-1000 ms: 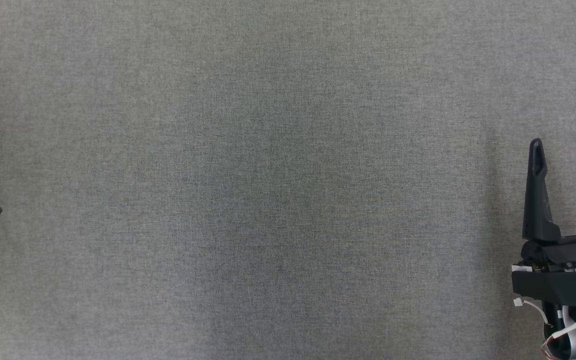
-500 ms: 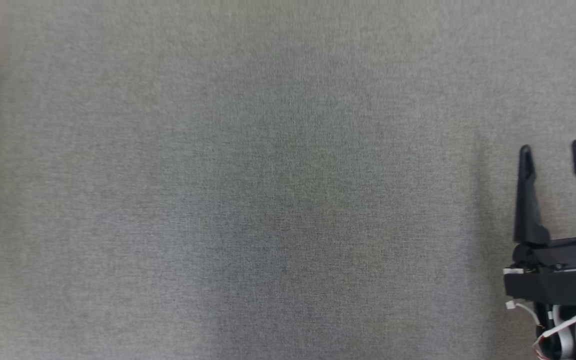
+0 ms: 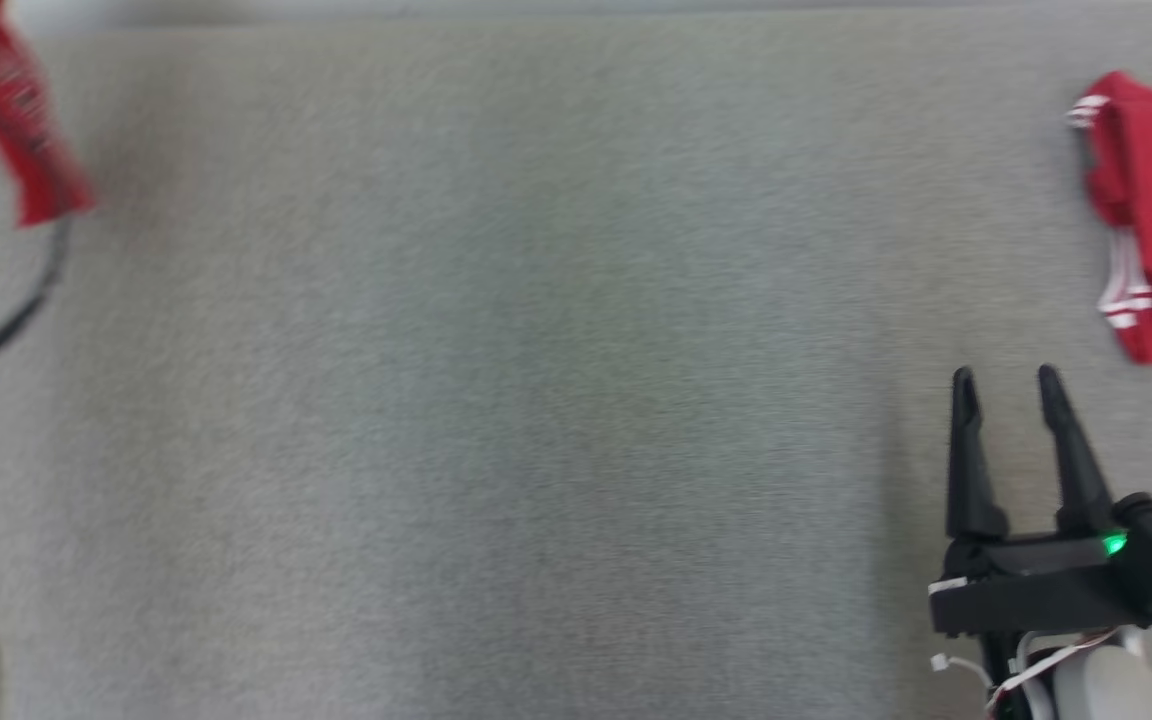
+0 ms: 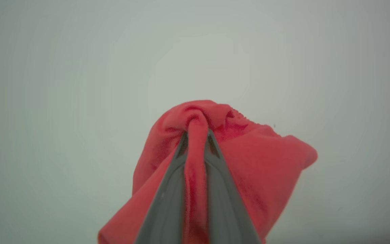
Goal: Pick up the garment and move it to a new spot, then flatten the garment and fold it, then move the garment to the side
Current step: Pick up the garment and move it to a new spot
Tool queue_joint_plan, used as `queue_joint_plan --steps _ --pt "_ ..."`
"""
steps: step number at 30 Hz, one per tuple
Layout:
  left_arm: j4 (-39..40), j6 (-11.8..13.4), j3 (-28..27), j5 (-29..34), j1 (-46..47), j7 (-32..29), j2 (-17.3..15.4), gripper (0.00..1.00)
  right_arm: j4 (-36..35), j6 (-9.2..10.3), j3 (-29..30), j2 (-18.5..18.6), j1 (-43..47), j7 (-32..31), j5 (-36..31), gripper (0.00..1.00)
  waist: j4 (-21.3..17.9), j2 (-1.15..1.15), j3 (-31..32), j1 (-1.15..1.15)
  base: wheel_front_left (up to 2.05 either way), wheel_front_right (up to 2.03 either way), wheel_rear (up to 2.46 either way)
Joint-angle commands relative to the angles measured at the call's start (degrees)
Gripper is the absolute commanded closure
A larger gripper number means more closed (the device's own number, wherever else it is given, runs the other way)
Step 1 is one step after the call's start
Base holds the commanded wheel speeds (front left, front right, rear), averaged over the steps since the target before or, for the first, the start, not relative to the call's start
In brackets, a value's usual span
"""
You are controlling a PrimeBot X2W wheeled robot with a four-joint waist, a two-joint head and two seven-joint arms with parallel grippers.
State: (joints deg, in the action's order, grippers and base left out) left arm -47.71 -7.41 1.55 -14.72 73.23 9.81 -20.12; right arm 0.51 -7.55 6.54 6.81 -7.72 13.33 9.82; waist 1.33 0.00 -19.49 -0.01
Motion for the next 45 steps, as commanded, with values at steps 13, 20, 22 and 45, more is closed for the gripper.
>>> queue_joint_plan --steps 13,20,22,45 --pt "19.7 0.0 11.6 -4.1 -3.2 -9.1 11.0 1.00 6.9 0.16 -1.7 -3.5 -0.5 1.9 2.7 0.00 -14.5 0.00 6.6 0.01 0.00 0.00 0.00" --pt "26.8 1.2 16.6 -6.4 -7.8 -11.6 16.1 1.00 7.1 0.16 -0.6 -4.0 0.6 1.9 3.3 0.00 -17.3 0.00 7.0 0.01 0.00 0.00 0.00" --pt "29.0 2.4 19.1 -8.0 -10.9 -11.8 16.8 1.00 7.0 0.16 -0.2 -4.0 0.8 1.9 3.4 0.00 -17.3 0.00 6.9 0.01 0.00 0.00 0.00" --pt "20.7 9.0 24.3 -11.1 -47.4 -1.1 14.8 0.55 8.5 0.16 -0.5 -4.0 0.3 1.8 1.9 0.00 -11.8 0.00 7.1 0.01 0.00 0.00 0.00"
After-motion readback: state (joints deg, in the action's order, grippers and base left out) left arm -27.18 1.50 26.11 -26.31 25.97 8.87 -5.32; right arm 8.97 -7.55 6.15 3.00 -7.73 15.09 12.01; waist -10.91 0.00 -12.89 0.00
